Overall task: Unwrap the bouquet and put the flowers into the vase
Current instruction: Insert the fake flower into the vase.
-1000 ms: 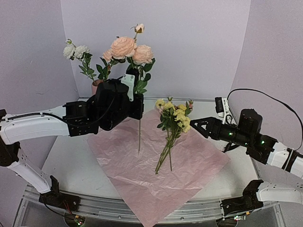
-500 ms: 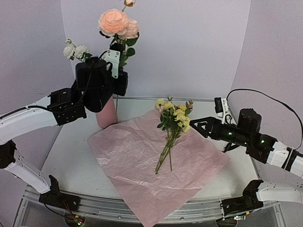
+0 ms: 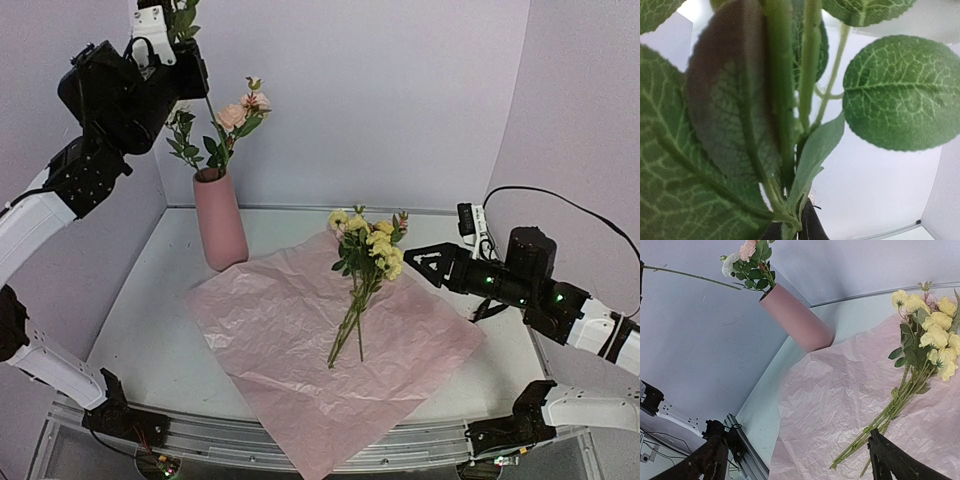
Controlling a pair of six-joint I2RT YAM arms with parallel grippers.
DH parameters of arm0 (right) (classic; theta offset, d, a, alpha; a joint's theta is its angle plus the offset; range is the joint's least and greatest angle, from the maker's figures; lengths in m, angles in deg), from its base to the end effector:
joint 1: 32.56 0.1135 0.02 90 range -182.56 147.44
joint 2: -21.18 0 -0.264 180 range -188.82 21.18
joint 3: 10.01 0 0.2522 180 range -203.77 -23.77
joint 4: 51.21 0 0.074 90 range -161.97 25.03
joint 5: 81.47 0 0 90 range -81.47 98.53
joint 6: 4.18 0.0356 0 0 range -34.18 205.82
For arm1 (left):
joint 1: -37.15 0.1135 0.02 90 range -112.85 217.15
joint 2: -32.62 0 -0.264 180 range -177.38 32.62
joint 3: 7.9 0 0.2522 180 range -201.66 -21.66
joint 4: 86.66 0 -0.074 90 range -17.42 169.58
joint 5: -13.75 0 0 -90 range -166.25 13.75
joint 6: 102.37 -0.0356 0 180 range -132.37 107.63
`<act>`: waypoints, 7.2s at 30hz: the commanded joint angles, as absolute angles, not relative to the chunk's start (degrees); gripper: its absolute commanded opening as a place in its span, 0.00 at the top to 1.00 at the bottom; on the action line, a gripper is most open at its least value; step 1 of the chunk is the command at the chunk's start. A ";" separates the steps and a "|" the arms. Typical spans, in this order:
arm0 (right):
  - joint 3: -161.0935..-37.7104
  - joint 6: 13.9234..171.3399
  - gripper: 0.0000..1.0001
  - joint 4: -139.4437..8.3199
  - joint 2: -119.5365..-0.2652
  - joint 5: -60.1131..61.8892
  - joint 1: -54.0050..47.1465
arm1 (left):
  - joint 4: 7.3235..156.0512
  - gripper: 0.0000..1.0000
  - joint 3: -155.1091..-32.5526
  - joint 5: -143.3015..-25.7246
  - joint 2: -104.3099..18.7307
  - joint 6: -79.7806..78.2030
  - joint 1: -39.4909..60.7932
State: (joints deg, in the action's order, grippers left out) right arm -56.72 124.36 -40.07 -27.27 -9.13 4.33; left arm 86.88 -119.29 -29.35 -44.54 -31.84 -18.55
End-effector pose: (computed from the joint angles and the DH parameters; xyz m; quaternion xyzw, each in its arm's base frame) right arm 0.1562 0.1308 0.3210 -0.1079 0.6407 0.5396 0.5354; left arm 0.1662 -0.1975 0.5586 0.0192 0.5835 -0.0488 0.8104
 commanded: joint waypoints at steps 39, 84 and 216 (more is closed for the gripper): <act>-58.04 125.18 0.02 -40.09 -26.01 -7.18 4.28 | 98.83 1.00 -110.11 -40.94 -50.90 -33.31 -0.26; -59.04 124.94 0.02 -40.35 -29.13 -6.76 4.27 | 98.64 1.00 -111.28 -39.67 -44.33 -31.17 1.82; -56.37 128.23 0.02 -38.25 -28.55 -7.76 4.28 | 69.29 0.84 -113.67 -56.32 -61.26 6.59 19.09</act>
